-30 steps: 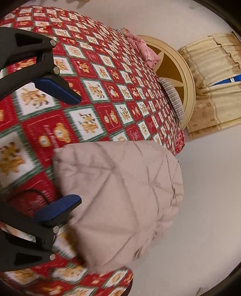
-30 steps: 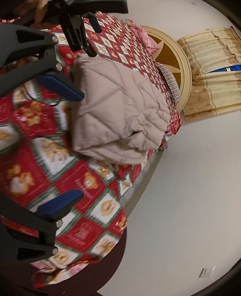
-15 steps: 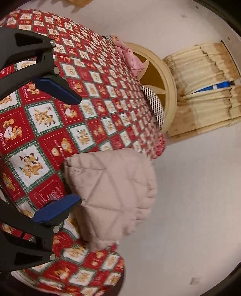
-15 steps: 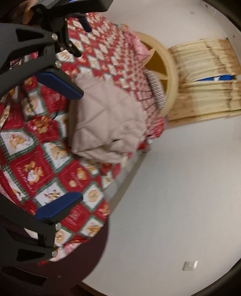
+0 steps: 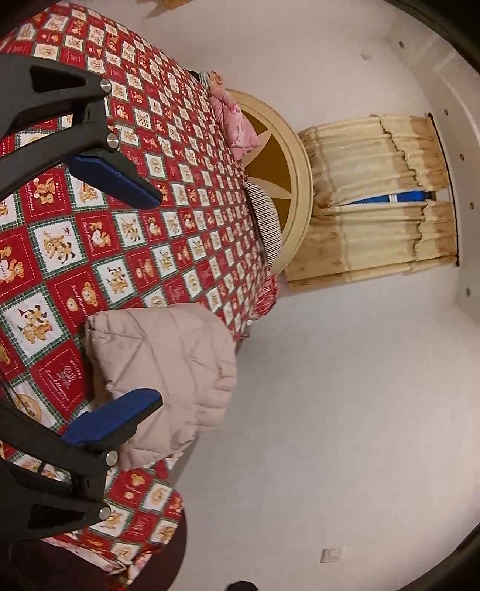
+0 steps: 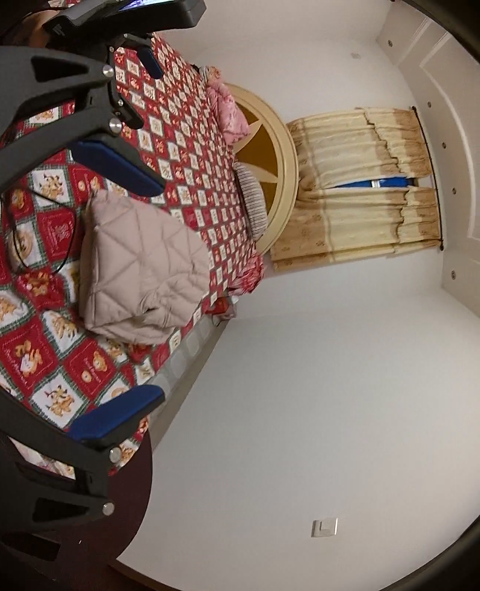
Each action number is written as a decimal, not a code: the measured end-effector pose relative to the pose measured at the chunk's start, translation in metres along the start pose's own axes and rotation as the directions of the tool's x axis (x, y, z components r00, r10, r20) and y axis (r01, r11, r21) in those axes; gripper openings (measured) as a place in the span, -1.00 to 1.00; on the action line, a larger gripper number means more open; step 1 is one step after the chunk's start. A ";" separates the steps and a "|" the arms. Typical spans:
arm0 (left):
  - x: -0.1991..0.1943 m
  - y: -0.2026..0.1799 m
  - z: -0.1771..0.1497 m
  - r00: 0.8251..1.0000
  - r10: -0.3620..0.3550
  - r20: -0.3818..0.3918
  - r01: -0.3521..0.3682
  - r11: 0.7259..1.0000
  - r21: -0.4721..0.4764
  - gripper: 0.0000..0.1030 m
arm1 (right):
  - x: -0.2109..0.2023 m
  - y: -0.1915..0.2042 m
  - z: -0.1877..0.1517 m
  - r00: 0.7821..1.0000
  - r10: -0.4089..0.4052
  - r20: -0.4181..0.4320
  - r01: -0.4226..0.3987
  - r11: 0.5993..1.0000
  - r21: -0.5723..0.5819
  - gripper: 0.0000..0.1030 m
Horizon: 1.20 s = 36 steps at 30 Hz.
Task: Fold large clothes
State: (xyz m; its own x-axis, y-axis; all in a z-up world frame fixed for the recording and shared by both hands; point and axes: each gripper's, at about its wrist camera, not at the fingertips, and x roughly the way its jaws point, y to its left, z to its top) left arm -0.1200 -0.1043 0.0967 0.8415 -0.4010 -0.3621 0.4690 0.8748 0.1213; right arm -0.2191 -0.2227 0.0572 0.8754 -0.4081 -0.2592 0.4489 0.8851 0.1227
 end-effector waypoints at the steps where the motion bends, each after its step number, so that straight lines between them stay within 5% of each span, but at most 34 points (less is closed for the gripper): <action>1: -0.002 0.001 0.001 1.000 -0.001 0.006 0.001 1.000 -0.003 0.91 | -0.001 0.002 0.000 1.000 0.003 0.006 -0.003 1.000 -0.003 1.00; 16: -0.012 0.011 0.005 0.999 0.004 0.032 -0.003 0.999 -0.046 0.91 | -0.043 0.019 0.014 0.985 0.031 0.167 -0.024 0.999 -0.043 1.00; 24: -0.009 0.014 0.003 1.000 0.009 0.019 -0.008 0.999 -0.044 0.91 | 0.002 0.016 -0.001 0.999 0.053 0.003 -0.053 0.999 0.002 1.00; 36: -0.006 0.012 0.000 1.000 0.010 0.005 -0.010 0.999 -0.035 0.91 | -0.001 0.019 -0.002 0.999 0.054 0.002 -0.054 0.999 0.003 1.00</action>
State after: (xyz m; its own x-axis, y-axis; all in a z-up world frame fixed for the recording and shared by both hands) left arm -0.1202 -0.0915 0.1001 0.8477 -0.3934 -0.3560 0.4508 0.8878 0.0924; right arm -0.2115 -0.2051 0.0581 0.8989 -0.3600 -0.2497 0.4013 0.9053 0.1394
